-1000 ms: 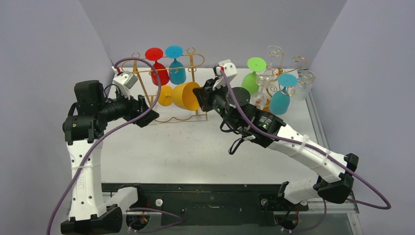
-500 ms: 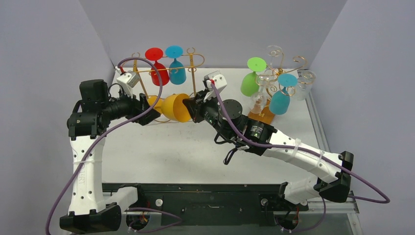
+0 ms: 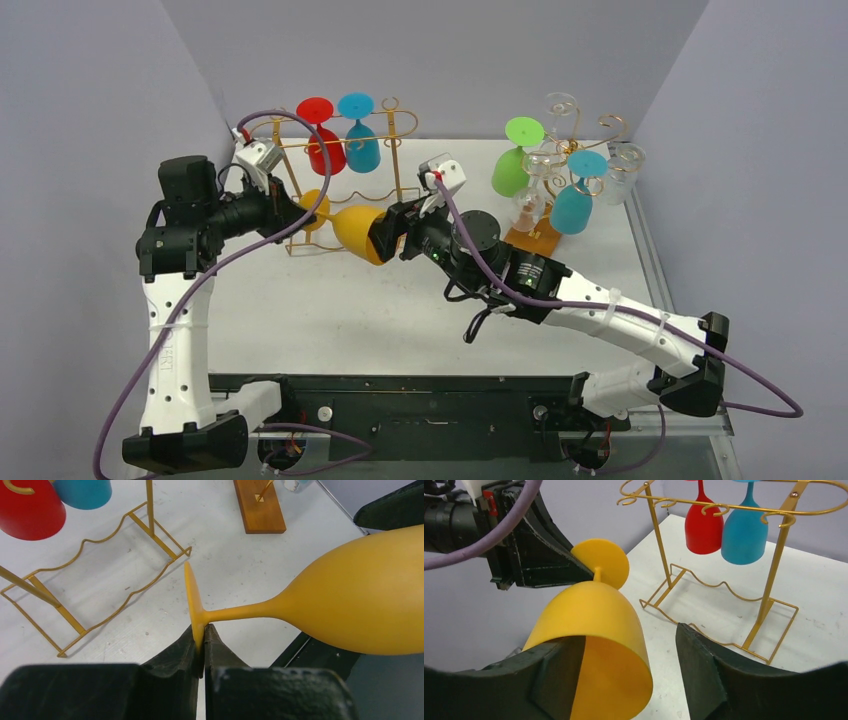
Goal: Place the wine glass upside down on the wine glass rack
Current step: Turn the wine glass upside down at the wine rack.
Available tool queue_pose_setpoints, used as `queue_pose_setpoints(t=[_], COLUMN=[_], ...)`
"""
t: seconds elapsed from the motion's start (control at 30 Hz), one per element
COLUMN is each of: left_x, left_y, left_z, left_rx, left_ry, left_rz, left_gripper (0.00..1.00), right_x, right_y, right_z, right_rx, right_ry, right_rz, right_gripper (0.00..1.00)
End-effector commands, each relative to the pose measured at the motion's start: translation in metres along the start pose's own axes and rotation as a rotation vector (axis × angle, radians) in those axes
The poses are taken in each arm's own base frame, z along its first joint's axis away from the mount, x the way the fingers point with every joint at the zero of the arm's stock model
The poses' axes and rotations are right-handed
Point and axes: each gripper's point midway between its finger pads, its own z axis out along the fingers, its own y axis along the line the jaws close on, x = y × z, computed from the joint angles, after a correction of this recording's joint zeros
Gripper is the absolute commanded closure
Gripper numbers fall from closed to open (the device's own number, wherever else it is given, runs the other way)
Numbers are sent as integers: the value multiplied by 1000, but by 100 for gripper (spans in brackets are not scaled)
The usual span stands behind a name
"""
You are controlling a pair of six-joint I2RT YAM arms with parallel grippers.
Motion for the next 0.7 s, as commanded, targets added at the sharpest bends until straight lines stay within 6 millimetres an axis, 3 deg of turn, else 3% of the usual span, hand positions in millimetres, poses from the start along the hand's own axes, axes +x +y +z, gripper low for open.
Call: queue_pose_setpoints(t=[0.0,0.2,0.33,0.53,0.67], left_x=[-32,-55,-65,-77,-77], left_y=[7,10,-5,-32,-45], left_z=[-9,-26,-39,-53,-55], left_rx=[-52,-149,-182,-192,-174], left_ry=[-95,-199,-294,-438,-496], left_rz=[277,650,947,1193,1340], left_gripper=[100,100,100,100,100], right_x=[-21,-23,-28,-35,-15], right_y=[1,-16,-12,11,32], right_z=[-26,-62,-74,-60,-40], right_rx=[-54,-126,-189,-317,-448], right_ry=[-17,63,118,118,132], right_rz=[28,29,-2,33,29], right_gripper=[33,23,19,17,16])
